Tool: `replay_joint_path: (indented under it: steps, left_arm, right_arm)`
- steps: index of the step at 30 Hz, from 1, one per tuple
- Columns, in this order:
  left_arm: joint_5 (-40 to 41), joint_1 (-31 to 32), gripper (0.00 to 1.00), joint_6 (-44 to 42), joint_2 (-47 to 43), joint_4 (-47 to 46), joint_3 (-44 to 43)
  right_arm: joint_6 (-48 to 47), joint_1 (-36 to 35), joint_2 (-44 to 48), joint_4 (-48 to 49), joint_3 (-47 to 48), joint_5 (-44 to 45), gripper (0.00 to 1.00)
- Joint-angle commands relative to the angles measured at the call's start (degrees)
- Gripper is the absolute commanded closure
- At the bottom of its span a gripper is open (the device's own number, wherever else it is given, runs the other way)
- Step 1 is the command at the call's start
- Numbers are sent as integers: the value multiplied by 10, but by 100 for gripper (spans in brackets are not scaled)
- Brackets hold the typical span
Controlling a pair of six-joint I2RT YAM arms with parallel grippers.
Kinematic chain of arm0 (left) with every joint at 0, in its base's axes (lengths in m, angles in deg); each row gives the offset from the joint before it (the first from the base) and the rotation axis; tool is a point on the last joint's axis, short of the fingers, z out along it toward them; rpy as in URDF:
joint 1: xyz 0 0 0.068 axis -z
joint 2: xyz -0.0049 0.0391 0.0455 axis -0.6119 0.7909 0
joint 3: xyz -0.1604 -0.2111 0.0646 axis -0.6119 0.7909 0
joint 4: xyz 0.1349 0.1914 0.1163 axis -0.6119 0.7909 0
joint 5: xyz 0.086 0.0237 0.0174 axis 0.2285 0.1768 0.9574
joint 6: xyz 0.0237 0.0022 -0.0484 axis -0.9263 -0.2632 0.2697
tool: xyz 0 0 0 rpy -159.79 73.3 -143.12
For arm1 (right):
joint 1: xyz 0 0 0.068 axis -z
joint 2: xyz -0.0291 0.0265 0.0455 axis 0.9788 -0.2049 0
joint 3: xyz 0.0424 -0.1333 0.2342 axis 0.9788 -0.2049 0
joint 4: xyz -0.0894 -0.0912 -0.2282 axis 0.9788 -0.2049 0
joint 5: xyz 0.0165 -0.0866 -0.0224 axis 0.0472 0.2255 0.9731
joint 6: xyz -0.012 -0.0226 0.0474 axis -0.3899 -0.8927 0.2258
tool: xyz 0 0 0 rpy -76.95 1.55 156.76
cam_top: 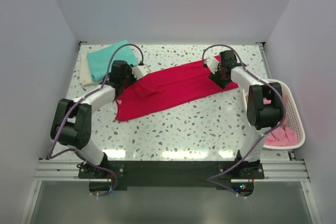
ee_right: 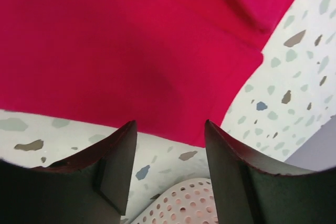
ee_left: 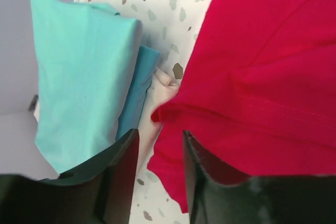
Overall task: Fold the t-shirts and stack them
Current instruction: Fold the tshirt
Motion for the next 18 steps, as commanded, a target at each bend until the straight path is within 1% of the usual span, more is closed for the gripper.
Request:
replay_joint_path:
  steps: [1, 2, 4, 5, 6, 7, 8, 9, 10, 11, 12, 13, 14, 16, 18]
  left_arm:
    - [48, -6, 54, 65, -20, -50, -35]
    - [58, -6, 43, 105, -31, -58, -32]
    - [85, -6, 37, 149, -72, -68, -32]
    - [88, -6, 32, 170, -88, -65, -31]
    - [88, -6, 31, 216, -103, -50, -31]
    - [86, -6, 30, 237, -133, -41, -25]
    - [89, -6, 26, 290, -148, -32, -20]
    - [94, -6, 23, 323, -174, -9, -16]
    - [103, -6, 20, 359, -185, 6, -7]
    - [97, -6, 20, 391, -196, 19, 0]
    - [87, -6, 20, 436, -204, 53, 10]
    - [82, -7, 20, 466, -222, 62, 31]
    - [80, -9, 19, 520, -231, 65, 46]
    - [54, -16, 19, 565, -250, 60, 90]
    - [29, -22, 21, 634, -252, 47, 113]
  right_arm:
    - [20, -3, 49, 6, -17, -42, 41]
    - [15, -7, 56, -3, -21, -47, 39]
    - [-26, -16, 63, -26, -32, -84, 34]
    - [-37, -19, 75, -38, -38, -99, 33]
    - [-56, -23, 82, -39, -52, -134, 33]
    - [-73, -24, 90, -46, -58, -157, 32]
    - [-89, -28, 103, -59, -63, -175, 33]
    - [-114, -33, 112, -61, -75, -213, 33]
    - [-128, -35, 120, -62, -82, -231, 33]
    - [-144, -37, 126, -70, -89, -255, 33]
    - [-175, -38, 137, -78, -96, -273, 33]
    - [-190, -43, 139, -83, -98, -311, 34]
    - [-203, -46, 142, -90, -100, -324, 34]
    - [-228, -64, 143, -90, -106, -341, 35]
    - [-229, -97, 136, -76, -105, -325, 37]
